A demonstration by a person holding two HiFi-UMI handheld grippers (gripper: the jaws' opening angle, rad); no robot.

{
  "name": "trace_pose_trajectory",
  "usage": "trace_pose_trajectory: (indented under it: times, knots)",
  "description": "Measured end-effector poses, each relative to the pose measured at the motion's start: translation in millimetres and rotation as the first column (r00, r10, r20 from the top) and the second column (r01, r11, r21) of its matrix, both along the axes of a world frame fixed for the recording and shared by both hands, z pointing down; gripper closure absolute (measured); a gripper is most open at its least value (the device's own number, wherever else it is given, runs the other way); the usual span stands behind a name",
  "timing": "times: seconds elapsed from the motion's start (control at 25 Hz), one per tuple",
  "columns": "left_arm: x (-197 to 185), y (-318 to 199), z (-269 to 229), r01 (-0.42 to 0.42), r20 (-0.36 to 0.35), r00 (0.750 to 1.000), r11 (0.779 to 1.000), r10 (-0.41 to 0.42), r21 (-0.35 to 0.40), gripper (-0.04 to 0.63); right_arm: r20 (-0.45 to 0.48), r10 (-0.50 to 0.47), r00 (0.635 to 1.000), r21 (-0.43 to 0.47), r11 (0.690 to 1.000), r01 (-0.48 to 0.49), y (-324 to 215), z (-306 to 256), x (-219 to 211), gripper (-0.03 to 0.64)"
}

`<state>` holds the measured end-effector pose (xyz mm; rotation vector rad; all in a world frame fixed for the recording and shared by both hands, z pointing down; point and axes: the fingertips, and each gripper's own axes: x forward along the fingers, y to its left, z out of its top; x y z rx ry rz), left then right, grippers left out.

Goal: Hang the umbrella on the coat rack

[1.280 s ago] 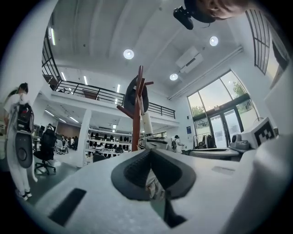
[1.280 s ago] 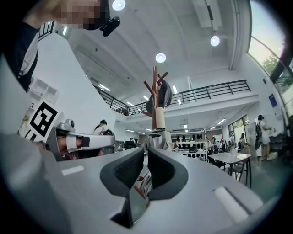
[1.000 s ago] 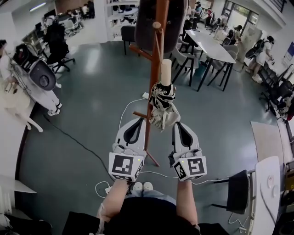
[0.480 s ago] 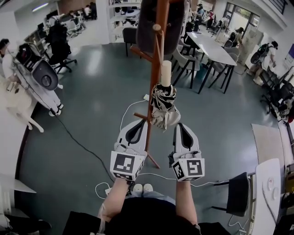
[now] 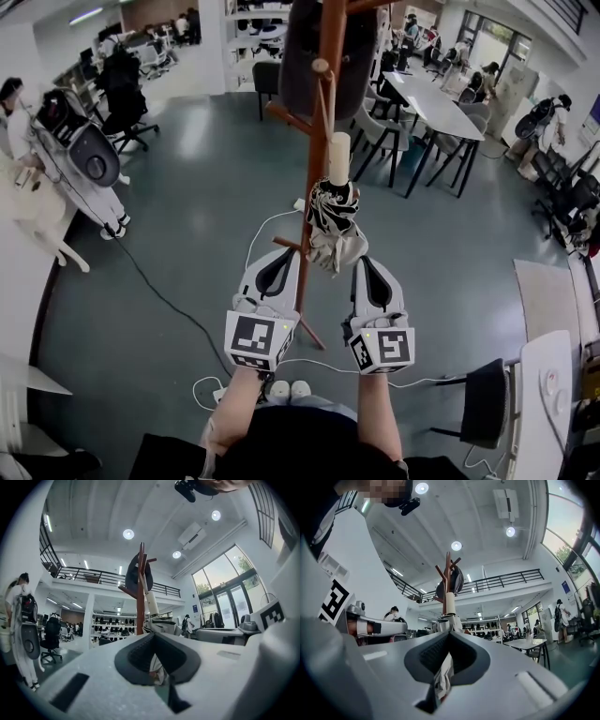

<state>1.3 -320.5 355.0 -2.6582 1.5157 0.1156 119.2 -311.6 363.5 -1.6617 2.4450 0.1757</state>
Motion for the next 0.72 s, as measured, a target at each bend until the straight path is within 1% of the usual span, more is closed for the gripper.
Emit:
trace_pose_trajectory:
  times: [0.24, 0.48, 0.72]
  knots:
    - [-1.9, -1.3, -1.7, 0.011, -0.004, 1.000, 1.000, -0.011, -0.003, 0.589, 0.002, -0.005, 1.000, 0.000, 1.000, 0.005, -1.1, 0.6, 0.7, 0.611]
    - [-0.4, -5.9, 0.5, 0.011, 0.008, 1.000, 1.000, -0.011, -0.013, 0.589, -0.015, -0.018, 1.000, -0.014, 1.000, 0.017, -6.2, 4.4, -1.8, 0.611]
    - [0.6, -8.1, -3.3, 0.006, 0.007, 1.000, 1.000, -0.006, -0.004, 0.589, -0.013, -0.017, 1.000, -0.005, 1.000, 0.017, -8.8, 1.1, -2.5, 0.611]
